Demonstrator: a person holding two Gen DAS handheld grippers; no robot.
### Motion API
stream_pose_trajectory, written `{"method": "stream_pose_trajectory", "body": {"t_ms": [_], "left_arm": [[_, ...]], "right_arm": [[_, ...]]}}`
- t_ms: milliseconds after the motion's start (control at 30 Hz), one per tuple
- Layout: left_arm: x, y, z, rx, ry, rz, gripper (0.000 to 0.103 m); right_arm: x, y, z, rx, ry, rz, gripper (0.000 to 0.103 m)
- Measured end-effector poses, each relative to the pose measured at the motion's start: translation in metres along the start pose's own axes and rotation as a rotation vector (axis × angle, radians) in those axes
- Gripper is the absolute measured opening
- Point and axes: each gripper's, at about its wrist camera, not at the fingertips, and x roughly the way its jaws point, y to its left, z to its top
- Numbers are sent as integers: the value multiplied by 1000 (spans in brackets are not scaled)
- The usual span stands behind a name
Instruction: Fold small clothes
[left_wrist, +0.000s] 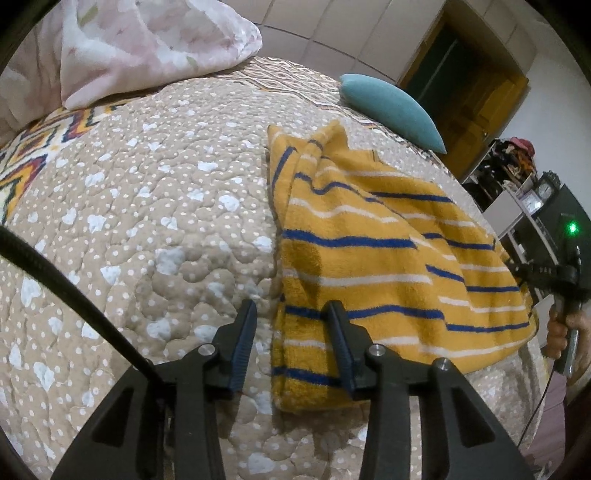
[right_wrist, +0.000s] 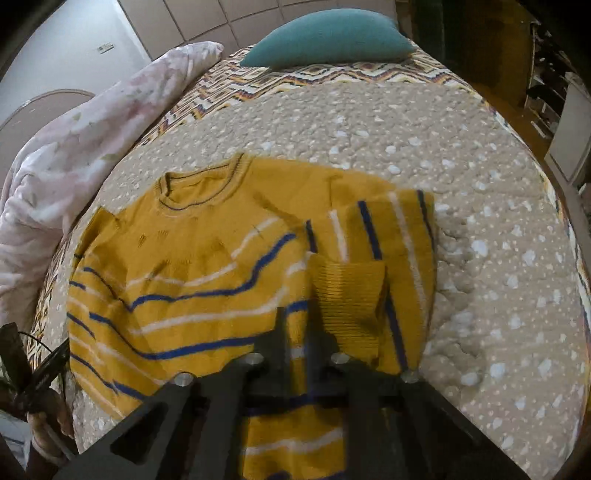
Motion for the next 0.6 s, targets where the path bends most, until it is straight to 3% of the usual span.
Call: {"method": "stream_pose_trajectory", "body": {"t_ms": [167, 200, 233, 367, 500, 600], "left_arm": [[0, -10, 3, 44, 22, 66, 41], [-1, -12, 4, 52, 31, 81, 43], [-2, -15, 5, 60, 47, 102, 45], [-14, -12, 5, 22, 61, 109, 61], [-24, 0, -2, -62, 74, 2, 68], [-22, 4, -5, -110, 88, -68, 75]], "right_arm": [[-2, -22, 4, 75, -29, -181, 5], [-3, -21, 3, 72, -34, -196, 6], [-7, -21, 2, 67, -45, -197, 17], [-41, -32, -15, 83, -103, -140, 35], [-77, -54, -55, 150, -127, 0, 56], [-88, -67, -93, 213, -120, 88, 59]]}}
